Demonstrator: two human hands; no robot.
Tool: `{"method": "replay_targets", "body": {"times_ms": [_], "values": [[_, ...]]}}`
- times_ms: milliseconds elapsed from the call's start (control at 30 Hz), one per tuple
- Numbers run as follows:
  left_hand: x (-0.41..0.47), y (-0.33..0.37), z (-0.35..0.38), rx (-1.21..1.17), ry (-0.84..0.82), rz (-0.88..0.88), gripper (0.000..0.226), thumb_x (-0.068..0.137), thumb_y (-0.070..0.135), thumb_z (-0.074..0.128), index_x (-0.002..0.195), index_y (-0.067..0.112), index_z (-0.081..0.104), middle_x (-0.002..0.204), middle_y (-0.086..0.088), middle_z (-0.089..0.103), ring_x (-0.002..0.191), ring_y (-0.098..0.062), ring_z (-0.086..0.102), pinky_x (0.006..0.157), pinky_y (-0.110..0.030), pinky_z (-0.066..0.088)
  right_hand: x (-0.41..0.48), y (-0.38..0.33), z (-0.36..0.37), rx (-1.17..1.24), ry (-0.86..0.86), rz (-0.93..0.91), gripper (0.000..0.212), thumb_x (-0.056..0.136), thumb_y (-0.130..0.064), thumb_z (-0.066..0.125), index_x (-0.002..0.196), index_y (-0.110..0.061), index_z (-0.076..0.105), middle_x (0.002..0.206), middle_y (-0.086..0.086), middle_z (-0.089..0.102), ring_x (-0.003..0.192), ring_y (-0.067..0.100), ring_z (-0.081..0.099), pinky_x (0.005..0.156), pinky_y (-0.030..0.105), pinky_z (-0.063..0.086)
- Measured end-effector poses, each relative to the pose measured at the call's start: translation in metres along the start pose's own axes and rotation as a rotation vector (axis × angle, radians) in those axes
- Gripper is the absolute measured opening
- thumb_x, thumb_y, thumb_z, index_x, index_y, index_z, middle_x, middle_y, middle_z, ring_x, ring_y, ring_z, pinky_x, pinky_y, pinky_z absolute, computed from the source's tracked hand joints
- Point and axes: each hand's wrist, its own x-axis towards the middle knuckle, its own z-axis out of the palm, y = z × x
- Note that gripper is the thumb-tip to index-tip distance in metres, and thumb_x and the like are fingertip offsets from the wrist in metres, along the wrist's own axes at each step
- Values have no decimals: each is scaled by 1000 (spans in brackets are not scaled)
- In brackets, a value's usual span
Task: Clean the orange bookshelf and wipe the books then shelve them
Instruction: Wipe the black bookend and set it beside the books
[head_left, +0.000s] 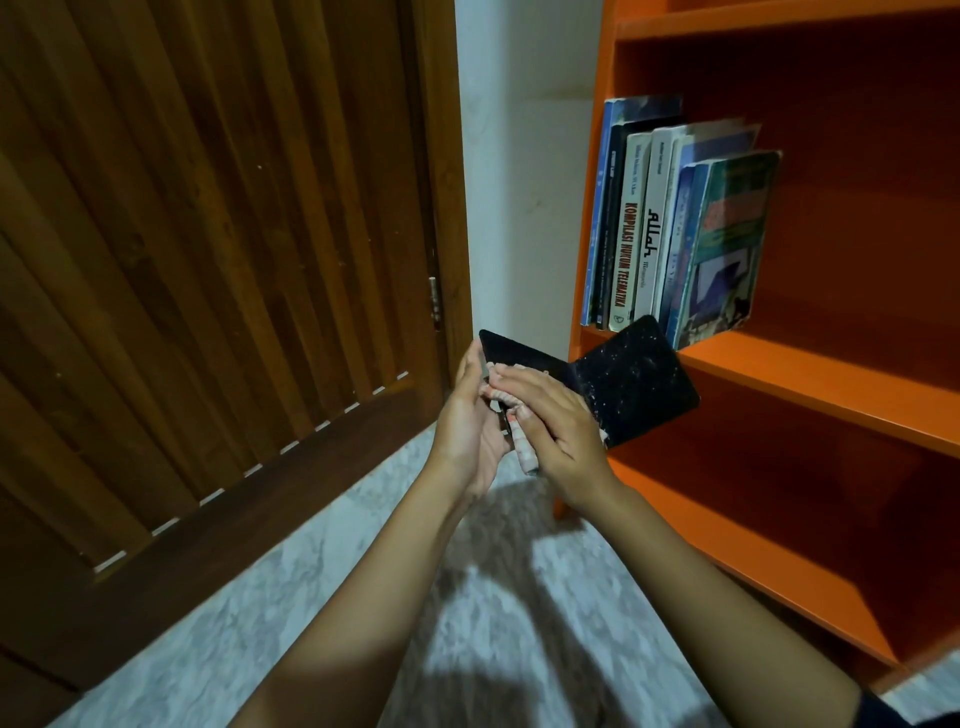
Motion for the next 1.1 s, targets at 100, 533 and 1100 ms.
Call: {"method": "replay_targets", "body": {"times_ms": [100,533,1100], "values": [[0,1,1,-51,14,17,43,102,37,25,144,32,29,139,-16,47,103,-25,64,88,-38,50,-5,-1,-3,-60,-10,-39,34,98,-25,39,124,-27,60,132,-11,58,130,9,46,102,51,38],[-1,1,-9,-52,188,2,44,102,9,29,137,35,37,135,-12,53,109,-28,61,65,-28,58,-17,-4,-15,-142,-89,-150,26,94,-25,46,107,-24,69,119,-15,63,120,4,52,99,36,29],[6,11,9,296,332,52,50,101,6,29,144,32,26,139,-9,47,122,-29,51,90,-50,51,-28,5,-20,-139,-189,141,51,98,-53,23,146,-36,21,148,-32,18,140,-8,14,112,12,7]]}}
